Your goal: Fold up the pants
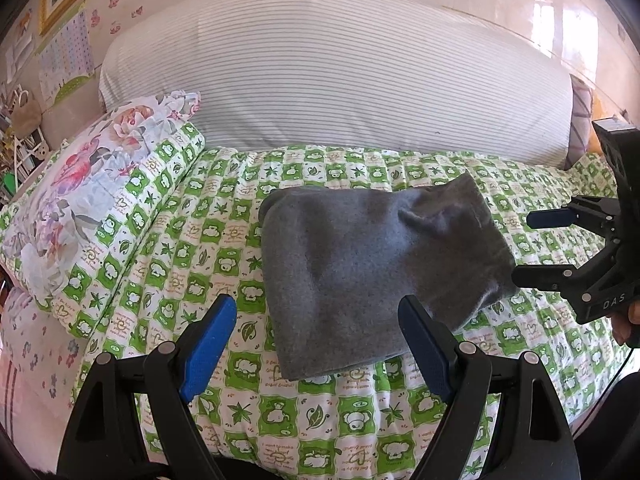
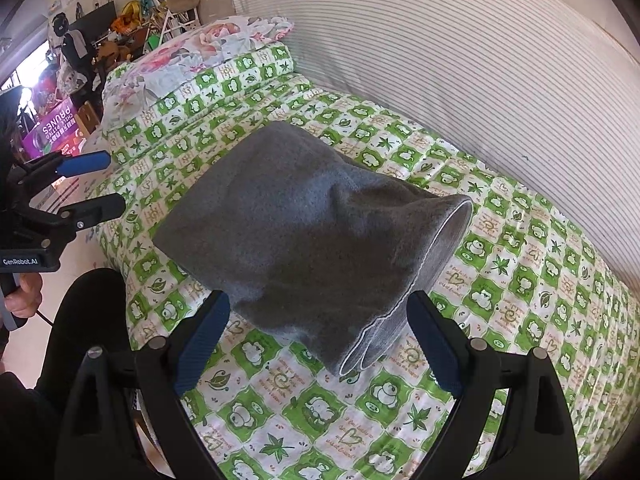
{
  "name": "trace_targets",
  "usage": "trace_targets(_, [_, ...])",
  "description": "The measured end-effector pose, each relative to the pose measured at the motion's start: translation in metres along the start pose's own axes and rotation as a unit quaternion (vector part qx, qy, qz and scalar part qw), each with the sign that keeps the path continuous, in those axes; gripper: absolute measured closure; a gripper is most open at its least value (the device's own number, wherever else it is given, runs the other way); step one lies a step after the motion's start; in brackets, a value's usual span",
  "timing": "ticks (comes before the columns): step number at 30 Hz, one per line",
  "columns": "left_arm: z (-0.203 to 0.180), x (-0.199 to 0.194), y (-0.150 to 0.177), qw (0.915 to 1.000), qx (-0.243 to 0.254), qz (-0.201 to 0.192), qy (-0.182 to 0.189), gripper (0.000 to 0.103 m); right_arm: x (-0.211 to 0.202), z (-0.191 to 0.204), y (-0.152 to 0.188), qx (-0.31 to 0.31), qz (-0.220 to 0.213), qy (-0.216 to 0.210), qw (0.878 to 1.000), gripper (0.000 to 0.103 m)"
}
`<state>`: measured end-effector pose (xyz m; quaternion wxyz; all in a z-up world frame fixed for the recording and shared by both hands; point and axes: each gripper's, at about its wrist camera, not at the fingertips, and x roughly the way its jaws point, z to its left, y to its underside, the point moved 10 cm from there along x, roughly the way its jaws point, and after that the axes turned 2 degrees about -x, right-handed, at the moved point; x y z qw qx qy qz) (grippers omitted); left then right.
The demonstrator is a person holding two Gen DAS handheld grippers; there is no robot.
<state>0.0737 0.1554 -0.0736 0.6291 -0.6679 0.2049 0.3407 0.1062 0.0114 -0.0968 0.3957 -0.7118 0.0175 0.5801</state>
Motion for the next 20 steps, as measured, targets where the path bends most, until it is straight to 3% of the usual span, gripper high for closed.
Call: trace_targets(20, [-0.009, 0.014, -0.001, 0.9997, -0.004, 0.022, 0.014, 0.019, -0.006, -0.005, 0.004, 0.036, -0.02, -0.013, 0.999, 0.012])
